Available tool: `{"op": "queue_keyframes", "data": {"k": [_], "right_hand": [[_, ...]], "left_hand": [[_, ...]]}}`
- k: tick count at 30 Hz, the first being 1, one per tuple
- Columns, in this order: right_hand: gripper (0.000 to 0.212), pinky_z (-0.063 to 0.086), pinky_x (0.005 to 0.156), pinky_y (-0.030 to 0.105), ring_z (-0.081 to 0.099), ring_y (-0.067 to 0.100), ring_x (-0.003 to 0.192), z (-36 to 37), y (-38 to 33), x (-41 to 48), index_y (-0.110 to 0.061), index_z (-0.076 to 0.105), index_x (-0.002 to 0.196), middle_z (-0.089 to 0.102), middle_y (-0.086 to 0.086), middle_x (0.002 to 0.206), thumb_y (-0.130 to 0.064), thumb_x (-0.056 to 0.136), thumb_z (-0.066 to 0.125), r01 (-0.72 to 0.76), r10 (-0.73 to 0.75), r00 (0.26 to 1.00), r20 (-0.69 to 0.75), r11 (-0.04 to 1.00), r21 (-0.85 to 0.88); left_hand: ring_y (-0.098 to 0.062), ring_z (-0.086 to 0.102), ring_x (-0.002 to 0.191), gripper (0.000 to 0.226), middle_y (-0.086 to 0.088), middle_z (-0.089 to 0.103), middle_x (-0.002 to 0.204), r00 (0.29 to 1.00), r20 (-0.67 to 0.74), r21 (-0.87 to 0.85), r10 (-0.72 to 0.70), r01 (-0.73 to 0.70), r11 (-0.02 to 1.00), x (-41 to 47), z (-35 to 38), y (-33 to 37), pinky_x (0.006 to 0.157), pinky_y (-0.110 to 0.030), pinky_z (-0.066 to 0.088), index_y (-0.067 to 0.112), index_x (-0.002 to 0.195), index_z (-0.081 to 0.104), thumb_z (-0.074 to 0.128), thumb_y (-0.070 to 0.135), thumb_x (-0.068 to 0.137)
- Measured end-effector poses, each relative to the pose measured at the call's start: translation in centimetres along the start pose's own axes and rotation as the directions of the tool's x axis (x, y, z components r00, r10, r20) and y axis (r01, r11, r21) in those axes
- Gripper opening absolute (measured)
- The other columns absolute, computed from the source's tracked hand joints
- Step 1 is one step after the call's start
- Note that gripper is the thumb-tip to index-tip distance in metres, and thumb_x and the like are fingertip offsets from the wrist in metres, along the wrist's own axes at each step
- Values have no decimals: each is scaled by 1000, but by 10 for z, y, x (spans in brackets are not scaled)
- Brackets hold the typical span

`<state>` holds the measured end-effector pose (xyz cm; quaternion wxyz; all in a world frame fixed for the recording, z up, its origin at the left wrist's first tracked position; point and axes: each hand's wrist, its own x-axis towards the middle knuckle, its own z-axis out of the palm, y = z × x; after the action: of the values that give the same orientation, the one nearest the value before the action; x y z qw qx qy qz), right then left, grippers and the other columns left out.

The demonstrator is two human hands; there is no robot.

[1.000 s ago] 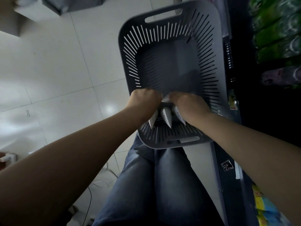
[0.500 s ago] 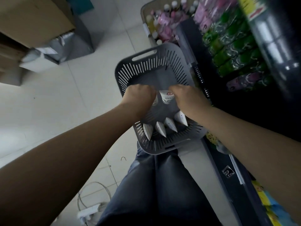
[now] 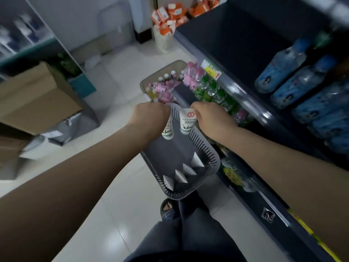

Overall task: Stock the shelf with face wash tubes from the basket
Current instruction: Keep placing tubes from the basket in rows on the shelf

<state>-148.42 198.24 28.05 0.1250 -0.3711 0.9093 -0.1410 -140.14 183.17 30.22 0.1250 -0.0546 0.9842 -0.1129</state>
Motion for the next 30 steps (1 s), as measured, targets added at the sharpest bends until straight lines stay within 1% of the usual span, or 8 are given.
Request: {"op": "queue_keyframes", "data": {"k": [7,11,15,18,20,23,26,30], "right_hand": [[23,46,69,31,62,27,90,-63,-1,-37,-10,59,110,65,10,104,-16,99,40,-107,104,983,-153,994,-13],[22,52,74,41,62,28,88,-92,2,-63,-12,59,105,65,8,100,-18,98,39,-174,172,960,-223,985,13],[21,51,75,42,59,25,86,-119,8,-90,-14,58,103,63,6,98,-18,99,37,-239,243,932,-269,970,48],[21,51,72,39,59,24,83,-137,15,-109,-13,58,97,63,5,92,-19,99,38,-276,288,906,-310,958,82],[19,49,70,37,58,21,82,-149,19,-122,-16,57,93,62,2,90,-20,99,39,-285,310,891,-332,951,122],[19,47,67,35,58,18,80,-168,26,-140,-18,56,88,62,1,87,-19,99,40,-269,308,875,-374,951,155],[21,42,64,30,58,17,80,-187,35,-161,-12,59,95,63,2,89,-19,99,39,-277,317,865,-389,948,156],[19,38,62,27,55,15,82,-211,49,-190,-17,57,99,60,-1,94,-19,100,39,-290,347,836,-424,937,194]], "left_hand": [[-30,62,93,28,-8,62,102,993,-93,24,67,-65,998,-10,-69,2,63,-35,42,11,115,58,52,5,88],[-26,54,79,28,-8,55,99,979,-173,3,109,-110,994,-13,-105,15,61,-34,41,13,113,58,49,5,89],[-25,56,80,33,-5,59,94,946,-259,40,196,-192,981,-11,-139,31,60,-32,39,15,116,57,47,1,88],[-27,62,90,30,-7,62,102,922,-290,63,258,-251,966,-10,-162,49,60,-32,40,15,112,57,49,2,87],[-27,62,90,29,-7,62,101,902,-315,70,294,-287,955,-10,-176,60,60,-33,41,16,111,57,52,3,86],[-25,57,78,24,-3,57,84,874,-359,84,327,-319,944,-10,-196,76,61,-34,44,16,105,57,52,2,85],[-23,50,70,18,3,40,67,846,-385,92,369,-363,927,-11,-214,94,61,-33,44,15,95,56,48,2,86],[-23,57,76,17,-1,55,82,823,-400,73,404,-411,909,-17,-242,120,62,-33,47,16,96,58,49,6,87]]}}
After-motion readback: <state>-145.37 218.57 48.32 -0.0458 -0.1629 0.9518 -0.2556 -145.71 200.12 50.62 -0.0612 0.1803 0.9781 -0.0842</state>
